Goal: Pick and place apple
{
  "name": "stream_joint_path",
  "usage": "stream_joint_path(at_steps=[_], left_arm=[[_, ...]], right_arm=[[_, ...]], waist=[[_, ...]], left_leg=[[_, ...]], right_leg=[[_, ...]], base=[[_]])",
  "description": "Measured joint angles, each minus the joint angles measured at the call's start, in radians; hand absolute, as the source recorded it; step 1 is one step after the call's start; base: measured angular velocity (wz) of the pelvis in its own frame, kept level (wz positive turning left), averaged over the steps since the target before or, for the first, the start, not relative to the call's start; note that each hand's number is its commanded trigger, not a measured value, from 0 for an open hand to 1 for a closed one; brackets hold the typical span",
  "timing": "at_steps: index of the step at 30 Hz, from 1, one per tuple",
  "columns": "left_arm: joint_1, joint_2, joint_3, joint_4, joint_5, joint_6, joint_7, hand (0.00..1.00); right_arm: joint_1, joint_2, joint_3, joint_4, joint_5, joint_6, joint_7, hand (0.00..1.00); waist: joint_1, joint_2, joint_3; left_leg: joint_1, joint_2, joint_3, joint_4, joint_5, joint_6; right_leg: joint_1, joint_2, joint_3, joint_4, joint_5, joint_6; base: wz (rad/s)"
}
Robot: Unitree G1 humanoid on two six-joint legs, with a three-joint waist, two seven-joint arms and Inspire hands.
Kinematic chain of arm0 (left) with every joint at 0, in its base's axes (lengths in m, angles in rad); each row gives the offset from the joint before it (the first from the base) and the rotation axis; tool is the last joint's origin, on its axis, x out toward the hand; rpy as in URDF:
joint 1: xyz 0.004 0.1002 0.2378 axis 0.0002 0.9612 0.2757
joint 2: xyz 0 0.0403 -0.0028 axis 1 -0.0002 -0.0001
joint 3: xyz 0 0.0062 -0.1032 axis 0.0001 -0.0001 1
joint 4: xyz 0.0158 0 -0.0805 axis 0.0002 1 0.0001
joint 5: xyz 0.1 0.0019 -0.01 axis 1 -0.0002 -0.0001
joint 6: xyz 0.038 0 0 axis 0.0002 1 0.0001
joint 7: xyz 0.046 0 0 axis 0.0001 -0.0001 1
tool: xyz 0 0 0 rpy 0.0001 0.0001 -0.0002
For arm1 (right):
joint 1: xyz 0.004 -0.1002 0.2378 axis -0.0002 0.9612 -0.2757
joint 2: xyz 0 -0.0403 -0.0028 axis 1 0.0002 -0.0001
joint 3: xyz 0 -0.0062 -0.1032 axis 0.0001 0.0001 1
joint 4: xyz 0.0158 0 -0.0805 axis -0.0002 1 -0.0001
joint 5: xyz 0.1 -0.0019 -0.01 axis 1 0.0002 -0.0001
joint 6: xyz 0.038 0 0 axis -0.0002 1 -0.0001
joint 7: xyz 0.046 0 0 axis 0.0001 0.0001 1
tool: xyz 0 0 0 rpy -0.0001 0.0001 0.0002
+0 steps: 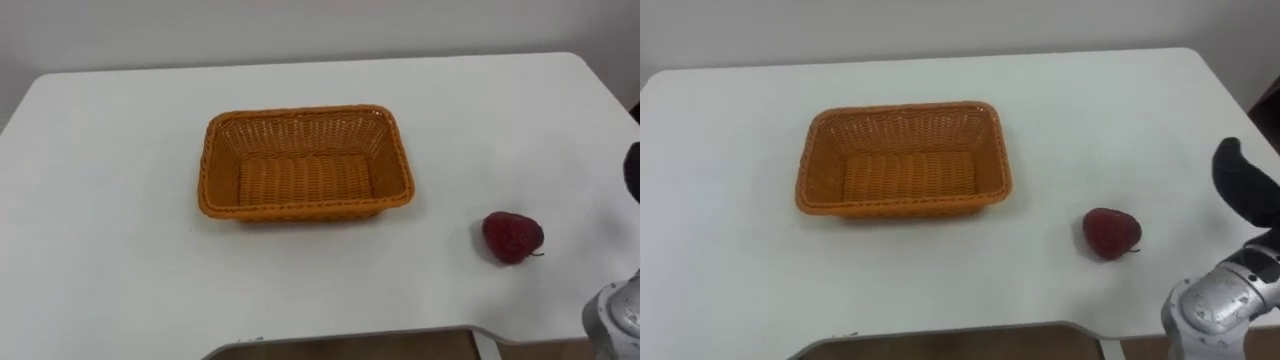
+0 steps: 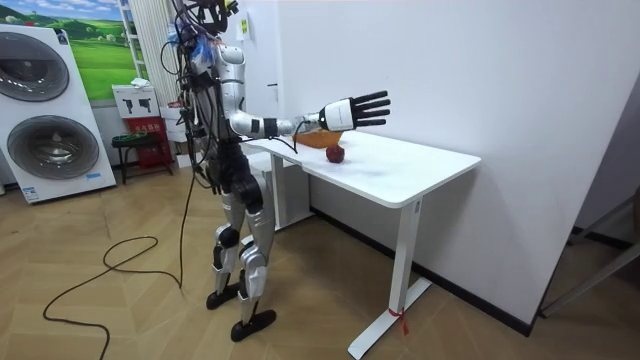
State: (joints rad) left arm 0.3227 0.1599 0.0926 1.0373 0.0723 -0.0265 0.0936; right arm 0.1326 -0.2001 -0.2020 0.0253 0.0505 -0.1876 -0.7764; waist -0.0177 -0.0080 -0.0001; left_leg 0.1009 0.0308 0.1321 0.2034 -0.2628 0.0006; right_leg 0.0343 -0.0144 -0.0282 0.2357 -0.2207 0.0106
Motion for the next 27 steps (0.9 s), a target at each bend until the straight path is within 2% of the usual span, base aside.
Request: stream_joint_path(at_steps=[7, 10, 15, 27], left_arm=[[0.000, 0.003, -0.001, 0.015, 0.007, -0.010, 0.002, 0.00], [0.000, 0.008, 0.000, 0.017, 0.010, -0.010, 0.001, 0.00], [-0.003, 0.009, 0.000, 0.019, 0.007, -0.010, 0.000, 0.00], [-0.005, 0.009, 0.002, 0.030, 0.009, -0.007, -0.036, 0.00]], right_arm=[[0.014, 0.000, 0.081, 0.096, 0.005, 0.009, 0.187, 0.00], [0.035, 0.000, 0.107, 0.107, 0.005, 0.015, 0.243, 0.00], [0.052, 0.000, 0.117, 0.138, 0.006, 0.014, 0.300, 0.00], [0.053, 0.000, 0.142, 0.233, -0.006, 0.015, 0.425, 0.00]], waist=[[0.000, -0.001, 0.0021], [0.012, -0.002, 0.0014], [0.025, -0.008, 0.0024], [0.024, -0.017, -0.0004]], left_leg=[[0.010, 0.000, -0.005, -0.008, 0.001, 0.001], [0.016, 0.000, -0.005, -0.013, 0.001, 0.001], [0.032, 0.000, -0.010, -0.016, 0.001, 0.001], [0.030, 0.000, -0.009, -0.006, 0.001, 0.001]], right_leg=[[0.017, 0.000, -0.005, -0.019, 0.010, 0.002], [0.021, 0.001, -0.003, -0.021, 0.010, 0.002], [0.048, 0.002, -0.004, -0.035, 0.012, 0.003], [0.043, 0.001, -0.004, -0.031, 0.012, 0.003]], base=[[0.00], [-0.04], [0.01], [0.00]])
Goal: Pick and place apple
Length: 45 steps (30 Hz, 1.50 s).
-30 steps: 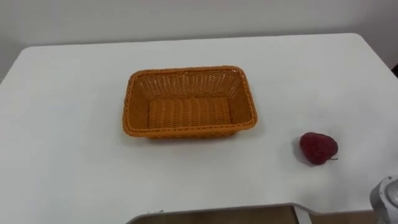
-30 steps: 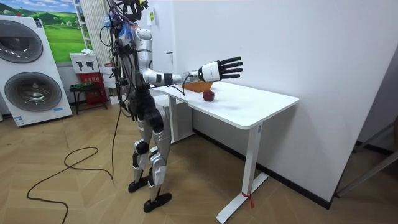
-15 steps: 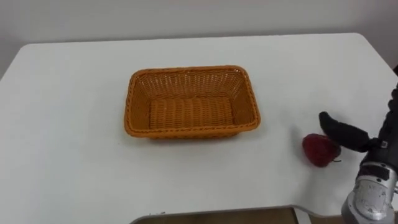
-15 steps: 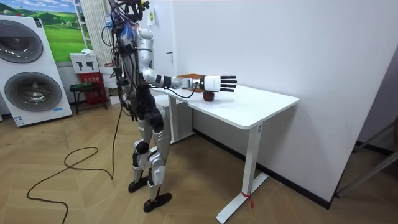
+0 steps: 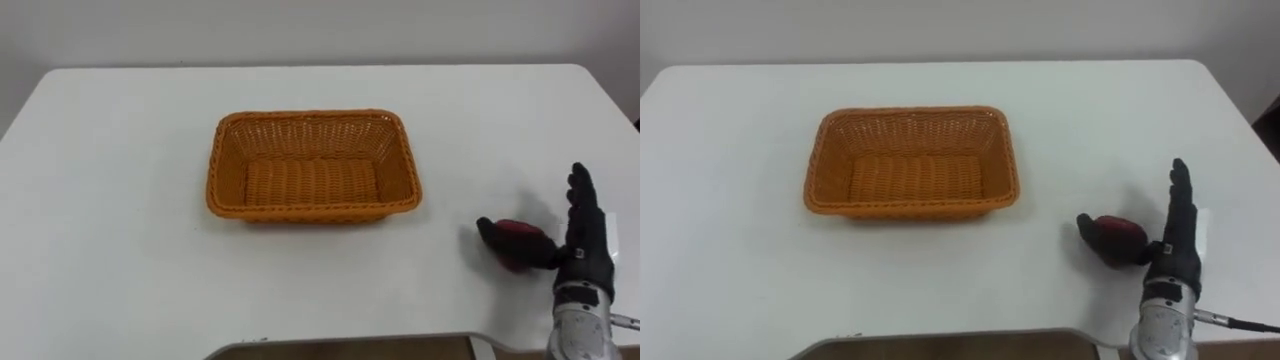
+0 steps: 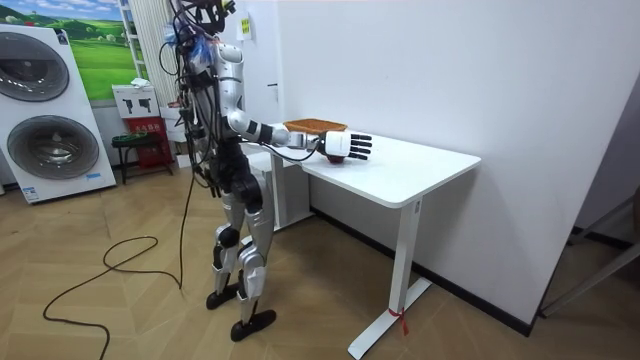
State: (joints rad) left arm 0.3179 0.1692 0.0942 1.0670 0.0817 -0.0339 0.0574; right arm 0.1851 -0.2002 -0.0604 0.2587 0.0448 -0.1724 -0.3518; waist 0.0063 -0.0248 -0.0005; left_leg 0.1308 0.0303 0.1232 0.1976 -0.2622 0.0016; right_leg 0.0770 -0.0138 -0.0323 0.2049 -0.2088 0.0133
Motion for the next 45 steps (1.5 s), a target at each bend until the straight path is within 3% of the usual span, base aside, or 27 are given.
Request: stream_joint_path(at_steps=[6, 12, 13, 14, 15, 16, 29, 41, 45], left_arm=[[-0.005, 0.000, 0.002, 0.004, 0.000, 0.006, -0.002, 0.00], [-0.003, 0.001, 0.001, 0.005, 0.000, 0.014, -0.002, 0.00], [-0.004, 0.001, 0.000, 0.005, 0.000, 0.014, -0.002, 0.00], [-0.005, 0.001, 0.000, 0.003, 0.000, 0.014, -0.002, 0.00], [-0.005, 0.001, 0.000, 0.002, 0.000, 0.014, -0.002, 0.00], [-0.005, 0.001, 0.000, 0.000, 0.000, 0.014, -0.002, 0.00], [-0.016, 0.006, -0.002, 0.003, -0.002, 0.005, -0.004, 0.00], [-0.020, 0.011, -0.038, 0.001, -0.005, 0.005, 0.025, 0.00], [-0.025, 0.012, -0.037, 0.005, -0.010, 0.005, 0.024, 0.00]], right_arm=[[0.007, 0.000, 0.001, 0.021, -0.003, 0.022, 0.049, 0.00], [0.019, 0.002, 0.012, 0.066, -0.085, 0.007, 0.067, 0.00], [0.019, 0.003, 0.018, 0.081, -0.094, -0.003, 0.067, 0.05], [0.022, 0.007, 0.019, 0.087, -0.113, -0.009, 0.068, 0.53], [0.023, 0.008, 0.019, 0.093, -0.127, -0.013, 0.068, 0.66], [0.026, 0.011, 0.019, 0.098, -0.145, -0.019, 0.068, 1.00], [0.004, 0.006, -0.018, 0.198, -0.204, -0.090, -0.022, 1.00], [-0.033, 0.007, -0.006, 0.223, -0.203, -0.085, -0.071, 1.00], [-0.045, 0.007, -0.003, 0.193, -0.213, -0.042, -0.071, 1.00]], waist=[[0.001, -0.004, -0.0017], [0.000, -0.011, -0.0066], [0.000, -0.014, -0.0079], [-0.001, -0.015, -0.0077], [-0.001, -0.015, -0.0074], [-0.002, -0.014, -0.0068], [-0.015, -0.013, -0.0064], [-0.026, -0.021, -0.0043], [-0.018, -0.021, -0.0049]], left_leg=[[0.002, 0.000, 0.003, 0.002, 0.000, 0.000], [0.005, 0.001, 0.003, 0.002, 0.000, 0.000], [0.006, 0.001, 0.003, 0.002, 0.000, 0.000], [0.009, 0.001, 0.003, 0.002, 0.000, 0.000], [0.011, 0.001, 0.003, 0.002, 0.000, 0.000], [0.016, 0.001, 0.003, 0.001, 0.000, 0.000], [0.022, 0.005, -0.002, -0.003, -0.001, 0.000], [0.030, 0.006, 0.000, -0.013, -0.001, -0.001], [0.021, 0.007, 0.000, -0.009, -0.001, -0.001]], right_leg=[[0.004, 0.000, 0.000, 0.000, 0.002, 0.001], [0.012, 0.001, -0.002, -0.003, 0.002, 0.000], [0.014, 0.000, -0.001, -0.003, 0.003, 0.000], [0.016, 0.000, -0.001, -0.003, 0.003, 0.001], [0.019, 0.000, -0.001, -0.004, 0.004, 0.001], [0.024, 0.000, -0.001, -0.004, 0.004, 0.001], [0.033, 0.004, -0.012, -0.005, 0.006, -0.001], [0.042, 0.004, -0.022, -0.021, 0.008, -0.001], [0.034, 0.006, -0.022, -0.019, 0.008, -0.001]], base=[[0.00], [0.00], [0.00], [0.00], [0.00], [0.00], [0.01], [0.00], [0.00]])
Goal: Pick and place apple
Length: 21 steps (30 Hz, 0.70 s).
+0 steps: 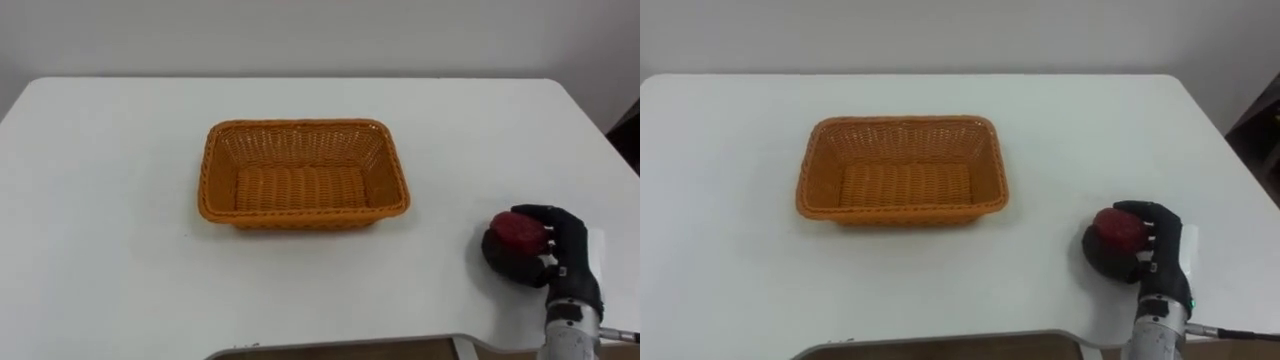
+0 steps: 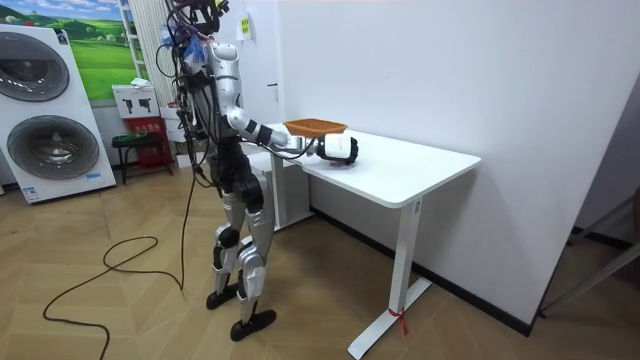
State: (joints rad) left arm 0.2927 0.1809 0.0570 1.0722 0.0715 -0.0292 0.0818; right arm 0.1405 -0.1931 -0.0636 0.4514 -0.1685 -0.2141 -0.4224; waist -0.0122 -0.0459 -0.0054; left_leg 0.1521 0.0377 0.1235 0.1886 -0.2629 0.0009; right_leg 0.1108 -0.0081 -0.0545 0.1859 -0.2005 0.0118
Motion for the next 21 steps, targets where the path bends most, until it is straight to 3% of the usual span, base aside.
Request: stream_joint_path(at_steps=[6, 12, 21], left_arm=[[-0.001, 0.001, 0.002, 0.042, 0.010, 0.003, -0.021, 0.00], [-0.017, 0.000, -0.003, 0.060, -0.002, 0.008, -0.049, 0.00], [-0.036, 0.002, -0.028, 0.068, 0.010, 0.008, -0.053, 0.00]], right_arm=[[0.007, -0.001, 0.002, -0.090, -0.003, 0.063, 0.015, 1.00], [-0.012, -0.001, 0.030, -0.258, 0.000, 0.060, 0.034, 1.00], [-0.032, -0.002, 0.086, -0.406, -0.004, 0.061, 0.059, 1.00]], waist=[[0.020, 0.001, 0.0008], [0.040, 0.017, 0.0157], [0.047, 0.021, 0.0127]], left_leg=[[-0.002, -0.001, -0.002, 0.003, 0.000, 0.000], [-0.006, -0.001, -0.010, 0.013, 0.000, 0.000], [-0.021, -0.003, -0.030, 0.015, 0.001, 0.000]], right_leg=[[-0.010, -0.001, 0.002, 0.005, 0.001, -0.001], [-0.006, -0.002, -0.005, 0.005, 0.001, -0.002], [-0.010, -0.005, -0.027, 0.002, 0.002, -0.002]], base=[[-0.01], [0.04], [0.06]])
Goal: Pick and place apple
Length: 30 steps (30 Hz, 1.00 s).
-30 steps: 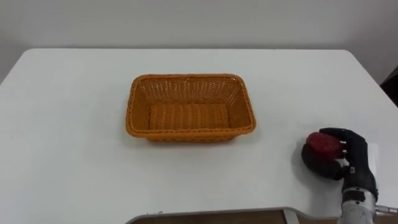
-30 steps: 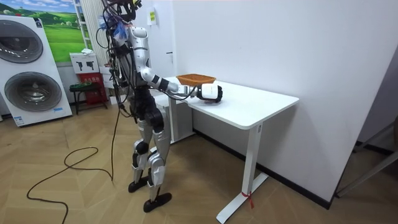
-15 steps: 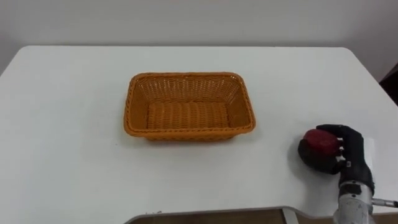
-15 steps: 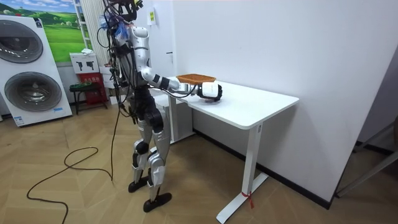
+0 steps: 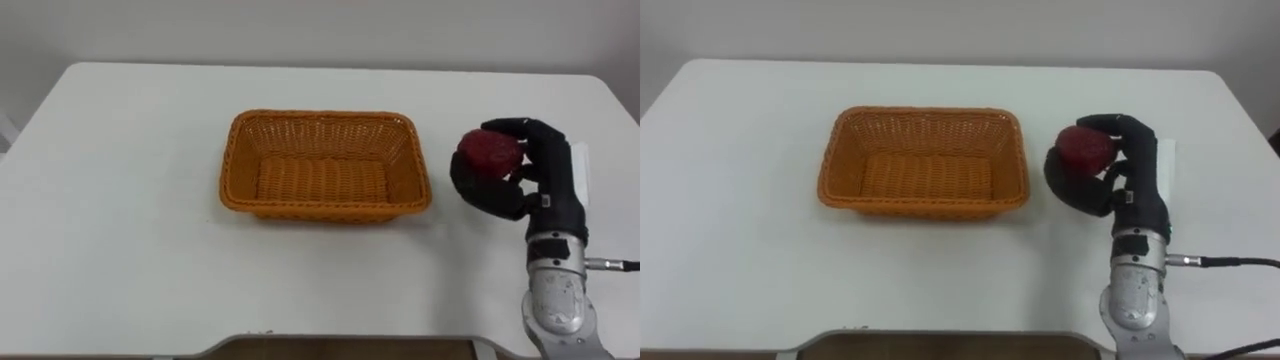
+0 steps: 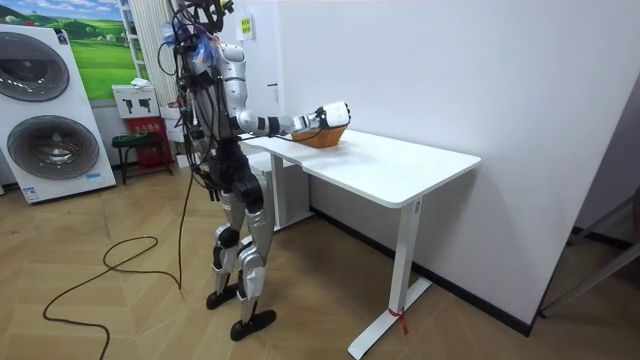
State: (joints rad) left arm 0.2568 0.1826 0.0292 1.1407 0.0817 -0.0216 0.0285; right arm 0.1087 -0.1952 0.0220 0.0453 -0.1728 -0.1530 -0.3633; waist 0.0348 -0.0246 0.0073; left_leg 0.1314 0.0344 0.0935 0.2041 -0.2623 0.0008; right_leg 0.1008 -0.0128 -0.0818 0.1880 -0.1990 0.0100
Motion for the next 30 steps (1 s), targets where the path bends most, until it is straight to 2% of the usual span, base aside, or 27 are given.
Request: stream_joint_path(at_steps=[7, 12, 17, 19, 20, 24, 30], left_arm=[[-0.002, 0.000, 0.000, 0.026, 0.000, -0.001, -0.004, 0.00], [-0.007, 0.000, -0.001, 0.023, -0.001, 0.000, -0.020, 0.00], [-0.009, 0.000, -0.027, 0.015, 0.000, 0.003, -0.018, 0.00], [-0.012, 0.000, -0.037, 0.015, 0.000, 0.007, -0.017, 0.00], [-0.014, 0.001, -0.044, 0.017, 0.000, 0.010, -0.018, 0.00], [-0.023, 0.001, -0.046, 0.017, 0.032, 0.016, -0.019, 0.00], [-0.037, 0.002, -0.056, 0.018, 0.041, 0.023, -0.019, 0.00]], right_arm=[[-0.013, 0.000, 0.026, -0.083, 0.002, 0.001, 0.024, 1.00], [-0.013, -0.001, 0.059, -0.108, 0.000, 0.002, 0.072, 1.00], [-0.015, -0.005, 0.149, -0.111, -0.001, 0.002, 0.119, 0.99], [-0.015, -0.005, 0.177, -0.111, -0.011, 0.002, 0.139, 0.30], [-0.017, -0.006, 0.197, -0.111, -0.011, 0.003, 0.147, 0.00], [-0.037, -0.006, 0.213, -0.108, -0.004, 0.003, 0.176, 0.00], [-0.102, -0.007, 0.213, -0.087, 0.006, 0.013, 0.193, 0.00]], waist=[[0.006, 0.002, -0.0023], [0.034, 0.004, -0.0034], [0.056, 0.010, -0.0055], [0.058, 0.012, -0.0061], [0.058, 0.012, -0.0062], [0.061, 0.013, -0.0054], [0.066, 0.004, 0.0034]], left_leg=[[0.000, 0.001, 0.002, -0.004, 0.000, 0.000], [0.001, 0.001, 0.007, -0.006, 0.000, 0.000], [-0.003, 0.001, 0.001, -0.004, 0.000, 0.000], [-0.005, 0.000, -0.004, -0.004, 0.000, 0.000], [-0.009, 0.000, -0.012, -0.002, 0.001, 0.000], [-0.014, -0.001, -0.017, 0.001, 0.001, -0.001], [-0.018, -0.001, -0.023, 0.001, 0.001, -0.001]], right_leg=[[0.004, 0.001, -0.001, -0.001, 0.000, 0.000], [0.003, 0.001, -0.001, -0.003, 0.000, 0.000], [0.000, 0.001, -0.002, -0.002, 0.000, 0.000], [-0.001, 0.000, -0.005, -0.002, 0.000, 0.000], [0.000, -0.001, -0.009, -0.002, 0.000, 0.000], [0.001, -0.001, -0.011, -0.003, 0.000, 0.000], [0.002, -0.002, -0.020, -0.003, 0.000, 0.000]], base=[[0.00], [0.00], [0.01], [0.07], [0.11], [0.05], [0.02]])
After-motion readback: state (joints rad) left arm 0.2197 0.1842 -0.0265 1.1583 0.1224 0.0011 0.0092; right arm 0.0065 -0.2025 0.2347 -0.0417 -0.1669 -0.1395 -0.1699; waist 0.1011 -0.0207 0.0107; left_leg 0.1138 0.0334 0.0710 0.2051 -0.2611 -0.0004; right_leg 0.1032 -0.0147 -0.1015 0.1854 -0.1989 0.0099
